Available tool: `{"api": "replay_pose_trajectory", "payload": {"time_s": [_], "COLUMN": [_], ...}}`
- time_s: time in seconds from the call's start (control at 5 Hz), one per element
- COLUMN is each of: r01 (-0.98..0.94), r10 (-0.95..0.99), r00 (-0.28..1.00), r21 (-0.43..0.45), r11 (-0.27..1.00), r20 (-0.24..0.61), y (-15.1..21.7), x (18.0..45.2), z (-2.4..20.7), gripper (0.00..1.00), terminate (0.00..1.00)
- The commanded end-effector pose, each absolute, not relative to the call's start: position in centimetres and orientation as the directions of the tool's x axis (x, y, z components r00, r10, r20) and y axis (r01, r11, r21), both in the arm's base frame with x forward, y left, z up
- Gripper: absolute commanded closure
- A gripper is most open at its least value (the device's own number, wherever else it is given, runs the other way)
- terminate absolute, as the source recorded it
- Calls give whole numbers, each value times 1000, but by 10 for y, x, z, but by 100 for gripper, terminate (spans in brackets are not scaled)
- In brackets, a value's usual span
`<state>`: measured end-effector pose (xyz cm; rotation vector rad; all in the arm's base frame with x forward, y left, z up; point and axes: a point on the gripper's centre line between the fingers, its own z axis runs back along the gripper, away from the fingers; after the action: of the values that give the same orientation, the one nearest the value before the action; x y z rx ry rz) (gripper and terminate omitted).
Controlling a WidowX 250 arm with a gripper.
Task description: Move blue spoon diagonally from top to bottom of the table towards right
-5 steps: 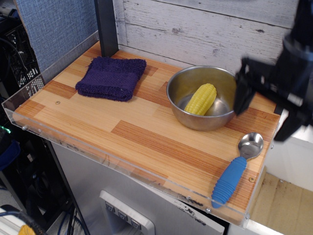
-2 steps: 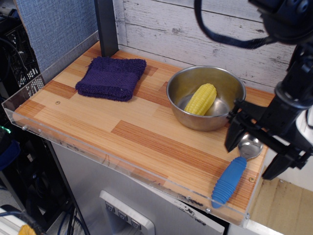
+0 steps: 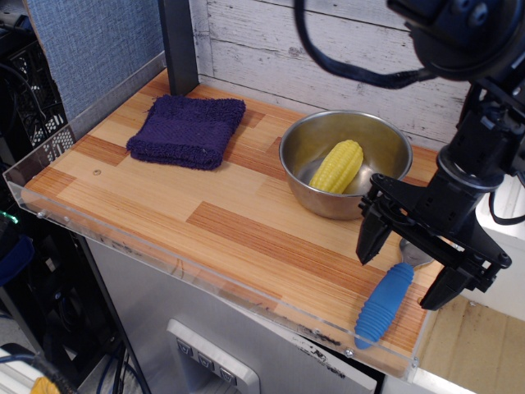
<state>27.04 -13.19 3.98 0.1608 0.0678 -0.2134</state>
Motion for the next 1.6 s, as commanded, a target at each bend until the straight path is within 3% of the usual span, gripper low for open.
{"api": "replay_pose_trajectory", "payload": {"time_s": [0.0,0.4,1.0,1.2,1.4], "r01": [200,193,216,213,224], "r10": [-195,-183,-193,-196,-209], "r00": [980,980,969,971,970], "r21": [138,153,141,130,127], "r11": [970,969,966,968,966], "r20": [-48,-75,-156,-135,-121], "y": [-124,-117,-120,-121,-121], "x": [261,258,260,261,261], "z": [49,38,-1,-2,7], "gripper": [0,0,0,100,100], "terminate": [0,0,0,0,0]}}
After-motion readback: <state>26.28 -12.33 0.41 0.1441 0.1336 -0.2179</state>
